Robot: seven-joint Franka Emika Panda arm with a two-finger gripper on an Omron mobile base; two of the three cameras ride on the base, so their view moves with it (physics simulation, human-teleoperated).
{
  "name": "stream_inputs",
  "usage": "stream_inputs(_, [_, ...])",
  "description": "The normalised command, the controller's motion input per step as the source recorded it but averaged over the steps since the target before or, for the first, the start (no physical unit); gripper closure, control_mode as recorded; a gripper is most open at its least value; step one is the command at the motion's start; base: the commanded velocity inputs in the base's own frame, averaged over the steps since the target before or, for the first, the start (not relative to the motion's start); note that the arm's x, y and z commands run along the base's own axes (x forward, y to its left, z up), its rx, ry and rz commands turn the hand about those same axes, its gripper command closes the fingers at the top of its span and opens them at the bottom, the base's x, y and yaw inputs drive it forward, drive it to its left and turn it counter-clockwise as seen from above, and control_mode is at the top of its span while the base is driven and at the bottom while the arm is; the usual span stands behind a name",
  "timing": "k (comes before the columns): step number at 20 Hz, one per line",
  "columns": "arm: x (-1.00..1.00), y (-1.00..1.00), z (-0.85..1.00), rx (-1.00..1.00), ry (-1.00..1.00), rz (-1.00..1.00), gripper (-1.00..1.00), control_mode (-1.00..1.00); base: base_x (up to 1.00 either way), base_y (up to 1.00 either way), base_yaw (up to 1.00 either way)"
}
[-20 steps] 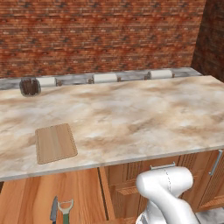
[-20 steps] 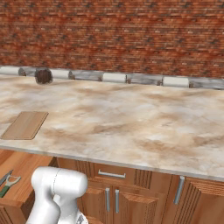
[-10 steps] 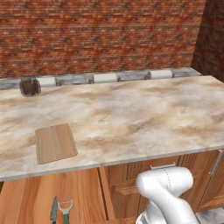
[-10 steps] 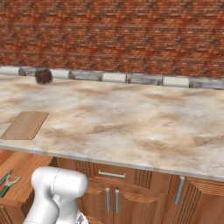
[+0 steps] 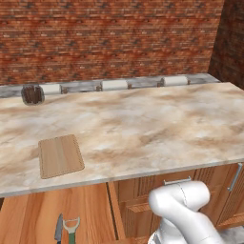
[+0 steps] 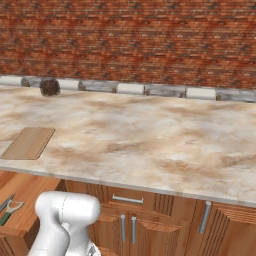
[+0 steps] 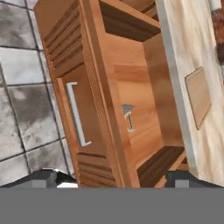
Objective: Open the drawer on the left and place the cutting tools on the cutting board.
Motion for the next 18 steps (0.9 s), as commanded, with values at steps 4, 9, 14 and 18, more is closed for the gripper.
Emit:
stream_inputs(4, [0.82,-0.21,0.06,0.00,0.41,0.14,-1.00,-1.00,0.00,0.00,0.00])
stream_inputs(9, [0.88,-0.04,0.18,0.00,0.51,0.08,-1.00,-1.00,0.00,0.00,0.00])
stream_inputs(14, [0.81,0.00,0.15,-0.01,0.48,0.04,-1.00,-1.00,0.00,0.00,0.00])
stream_inputs(18, [0.62,0.00,0.09,0.00,0.40,0.05,-1.00,-1.00,0.00,0.00,0.00])
